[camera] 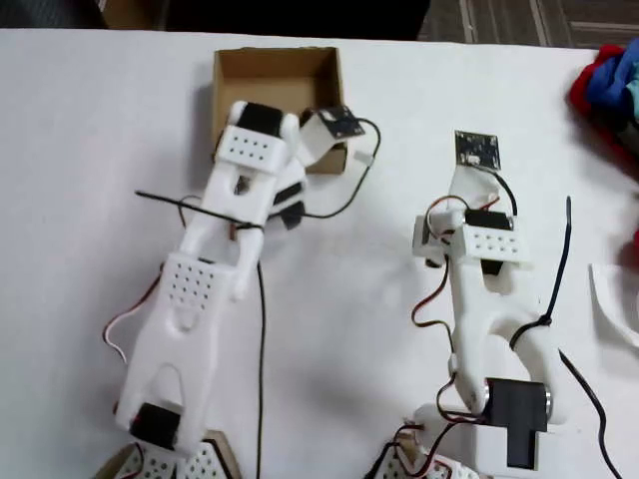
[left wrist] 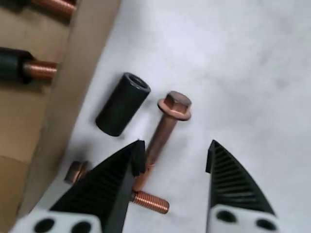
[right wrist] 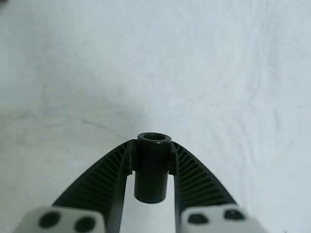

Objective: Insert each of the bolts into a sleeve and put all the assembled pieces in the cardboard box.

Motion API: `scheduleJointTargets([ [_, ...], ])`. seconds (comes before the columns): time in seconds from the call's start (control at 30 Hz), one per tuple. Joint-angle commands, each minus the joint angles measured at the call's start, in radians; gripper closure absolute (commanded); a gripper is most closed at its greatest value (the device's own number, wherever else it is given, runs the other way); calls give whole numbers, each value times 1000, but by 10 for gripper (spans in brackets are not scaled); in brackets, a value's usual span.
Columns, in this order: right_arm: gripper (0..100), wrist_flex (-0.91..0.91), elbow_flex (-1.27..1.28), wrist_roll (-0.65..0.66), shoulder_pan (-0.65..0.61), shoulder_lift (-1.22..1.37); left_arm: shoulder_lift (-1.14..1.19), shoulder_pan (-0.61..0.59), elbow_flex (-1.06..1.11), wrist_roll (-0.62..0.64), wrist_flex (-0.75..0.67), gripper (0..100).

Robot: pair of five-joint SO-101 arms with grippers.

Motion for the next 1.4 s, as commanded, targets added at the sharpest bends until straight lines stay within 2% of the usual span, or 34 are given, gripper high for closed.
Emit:
scheduleJointTargets([
  [0.0, 978, -1, -38, -9, 15, -22, -54, -20, -41, 5, -34, 778],
  [0.4, 978, -1, -38, -9, 15, -22, -54, -3, 170, 6, -232, 778],
  [0.57, 978, -1, -38, -9, 15, -22, -55, 28, 197, 6, -218, 785],
  [0.73, 978, -1, -38, -9, 16, -22, -54, 66, 228, 6, -190, 989],
  [0.8, 978, -1, -38, -9, 16, -22, -55, 64, 236, 6, -173, 960],
  [1.07, 978, -1, -38, -11, 16, -22, -98, 58, 157, 15, 17, 975],
  [1.27, 978, 4, -29, -89, 45, -36, -304, 46, 94, 267, 21, 975],
  [1.37, 978, -12, 26, -87, 56, -142, -459, 63, 94, 359, 21, 975],
])
